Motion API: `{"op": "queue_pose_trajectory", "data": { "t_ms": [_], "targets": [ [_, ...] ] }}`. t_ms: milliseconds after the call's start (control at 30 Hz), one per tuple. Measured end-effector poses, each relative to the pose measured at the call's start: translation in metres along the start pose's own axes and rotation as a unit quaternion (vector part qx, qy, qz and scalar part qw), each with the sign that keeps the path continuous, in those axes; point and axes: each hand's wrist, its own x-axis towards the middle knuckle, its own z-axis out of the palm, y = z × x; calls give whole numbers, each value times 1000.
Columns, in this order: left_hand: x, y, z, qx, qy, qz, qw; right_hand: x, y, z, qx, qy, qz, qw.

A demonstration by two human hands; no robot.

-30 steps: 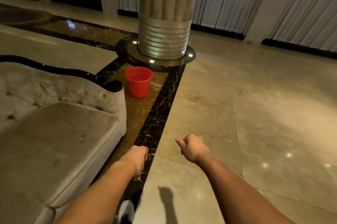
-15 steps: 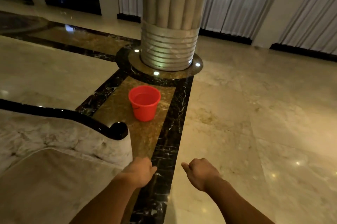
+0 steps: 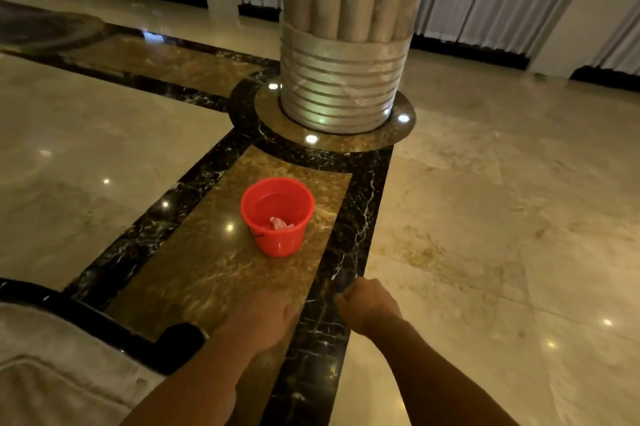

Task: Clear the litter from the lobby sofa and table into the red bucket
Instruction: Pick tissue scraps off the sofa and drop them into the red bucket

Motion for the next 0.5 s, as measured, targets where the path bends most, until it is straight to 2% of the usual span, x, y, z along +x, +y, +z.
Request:
{"op": "queue_pose_trajectory", "data": {
  "t_ms": [67,300,500],
  "targets": [
    [33,-2,-13,16,5,-14,1000,39,-18,-11,-3,2,-11,1000],
    [188,-47,-50,-5,-35,-120,992,204,-76,-24,-28,-65,-39,997],
    [330,-87,-84,-98,-9,-174,980,343,-119,-31,-46,-62,-35,996]
  ]
}}
